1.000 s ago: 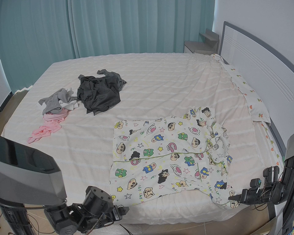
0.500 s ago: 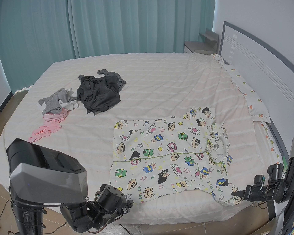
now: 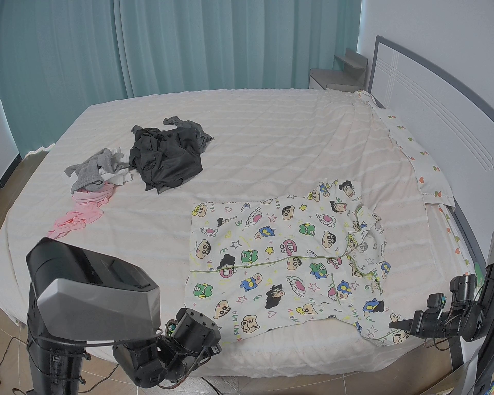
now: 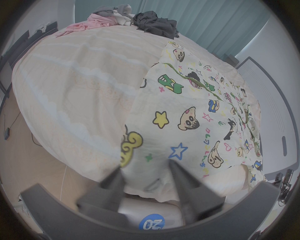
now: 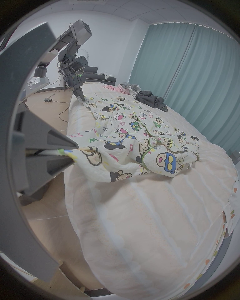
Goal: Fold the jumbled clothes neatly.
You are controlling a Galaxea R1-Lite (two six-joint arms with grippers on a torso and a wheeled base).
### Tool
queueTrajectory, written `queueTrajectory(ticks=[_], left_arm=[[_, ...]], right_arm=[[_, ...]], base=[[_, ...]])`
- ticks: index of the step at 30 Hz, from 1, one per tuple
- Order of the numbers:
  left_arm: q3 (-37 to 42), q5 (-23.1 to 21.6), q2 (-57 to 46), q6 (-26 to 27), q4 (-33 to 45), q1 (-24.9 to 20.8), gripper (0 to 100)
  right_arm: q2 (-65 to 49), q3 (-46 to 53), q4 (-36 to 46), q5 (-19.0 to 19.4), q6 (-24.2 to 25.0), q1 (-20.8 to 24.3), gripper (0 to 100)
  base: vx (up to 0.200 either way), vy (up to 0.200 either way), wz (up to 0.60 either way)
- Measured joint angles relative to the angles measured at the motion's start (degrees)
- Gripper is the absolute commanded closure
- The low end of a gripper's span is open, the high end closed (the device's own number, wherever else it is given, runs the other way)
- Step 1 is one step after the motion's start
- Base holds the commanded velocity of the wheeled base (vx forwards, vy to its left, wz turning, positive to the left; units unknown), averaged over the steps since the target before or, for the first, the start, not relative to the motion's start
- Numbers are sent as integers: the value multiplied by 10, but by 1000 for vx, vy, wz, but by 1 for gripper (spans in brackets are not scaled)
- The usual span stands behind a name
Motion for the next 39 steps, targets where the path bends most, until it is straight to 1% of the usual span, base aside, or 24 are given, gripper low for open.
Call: queueTrajectory(ticks=[4, 11, 16, 22, 29, 39], left_arm=[[0, 3, 6, 0, 0, 0, 100], [14, 32, 6, 0, -1, 2, 100], [40, 34, -17, 0, -1, 2, 100], [68, 32, -59, 0, 0, 3, 100], [81, 32, -87, 0, 0, 6, 100], [100, 32, -123, -4, 0, 5, 100]], right_arm=[[0, 0, 0, 0, 0, 0, 100], [1, 0, 3, 0, 0, 1, 100], [-1, 0, 17, -1, 0, 2, 100], [-34, 0, 92, 0, -4, 9, 100], [-78, 0, 170, -2, -9, 21, 100], [-97, 0, 265, -6, -45, 23, 100]], base=[[0, 0, 0], [0, 0, 0], [0, 0, 0], [0, 0, 0], [0, 0, 0], [0, 0, 0]])
